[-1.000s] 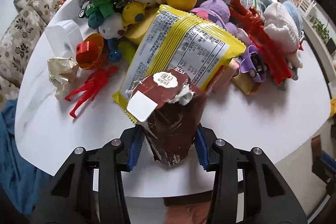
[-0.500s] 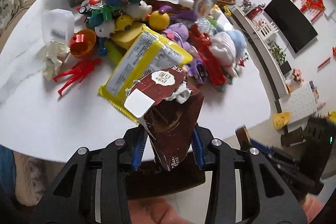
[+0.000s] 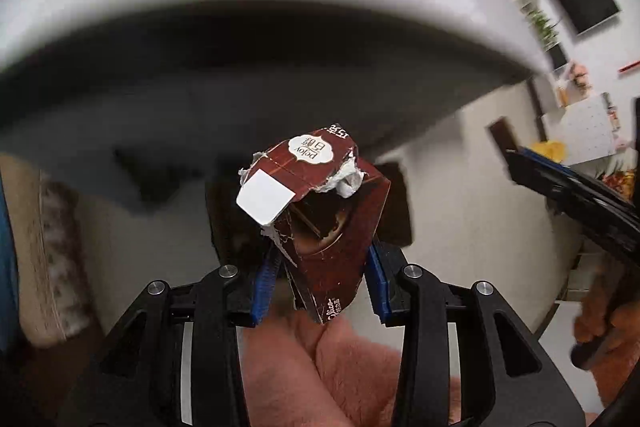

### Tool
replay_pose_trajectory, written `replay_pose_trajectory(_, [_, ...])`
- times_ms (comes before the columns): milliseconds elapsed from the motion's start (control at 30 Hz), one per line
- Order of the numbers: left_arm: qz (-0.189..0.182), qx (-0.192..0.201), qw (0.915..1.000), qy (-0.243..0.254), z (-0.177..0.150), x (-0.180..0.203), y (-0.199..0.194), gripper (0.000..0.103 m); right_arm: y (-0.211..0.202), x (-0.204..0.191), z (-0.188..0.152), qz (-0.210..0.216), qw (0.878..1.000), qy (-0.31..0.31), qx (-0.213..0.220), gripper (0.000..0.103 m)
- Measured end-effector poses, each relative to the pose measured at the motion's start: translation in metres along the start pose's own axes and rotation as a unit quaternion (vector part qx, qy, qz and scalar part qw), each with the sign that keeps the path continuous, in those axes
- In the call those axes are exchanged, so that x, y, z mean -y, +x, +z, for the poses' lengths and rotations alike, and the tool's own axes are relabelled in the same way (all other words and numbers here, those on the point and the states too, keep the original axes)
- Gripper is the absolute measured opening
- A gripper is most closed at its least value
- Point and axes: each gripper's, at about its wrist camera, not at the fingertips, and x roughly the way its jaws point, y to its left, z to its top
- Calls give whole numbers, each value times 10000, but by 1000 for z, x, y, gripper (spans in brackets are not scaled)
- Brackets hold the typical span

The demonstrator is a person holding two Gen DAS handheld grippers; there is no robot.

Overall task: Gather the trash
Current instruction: 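Carry both items down into the cardboard box and open both tools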

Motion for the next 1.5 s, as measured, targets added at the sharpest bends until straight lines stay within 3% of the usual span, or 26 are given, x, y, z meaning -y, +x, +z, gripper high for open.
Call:
replay_pose_trajectory(300, [679,-795,9941,-278,-20,-15,102,38,79,41,-45,-306,9959,410,-744,22])
replay_pose_trajectory(533, [814,-1326,9859,-623,-27,-38,181,40,163,73,-61,-406,9903,630,-1171,22])
replay_pose_trajectory(600, [872,-1476,9827,-697,-27,-47,204,46,185,81,-65,-502,9884,646,-1277,22])
replay_pose_trajectory(667, [939,-1681,9775,-859,-30,-58,224,57,204,88,-69,-593,9868,659,-1353,32])
replay_pose_trajectory(733, [930,-1866,9722,-1066,-33,-71,244,63,220,97,-72,-755,9840,702,-1452,79])
replay_pose_trajectory(867, [1076,-2107,9635,-1250,-39,-90,262,69,230,103,-75,-889,9821,697,-1505,75])
replay_pose_trajectory(1033, [1038,-2109,9631,-1309,-41,-94,259,73,221,100,-73,-912,9822,643,-1512,77])
replay_pose_trajectory(1200, [1085,-2005,9687,-983,-40,-77,231,73,193,91,-60,-848,9841,768,-1358,77])
replay_pose_trajectory(1400, [918,-1738,9762,-918,-53,-59,145,74,110,32,-22,71,9967,86,-806,79])
replay_pose_trajectory(1500, [852,-1299,9838,-894,-63,-49,85,75,54,-10,-1,561,9962,-578,-324,83])
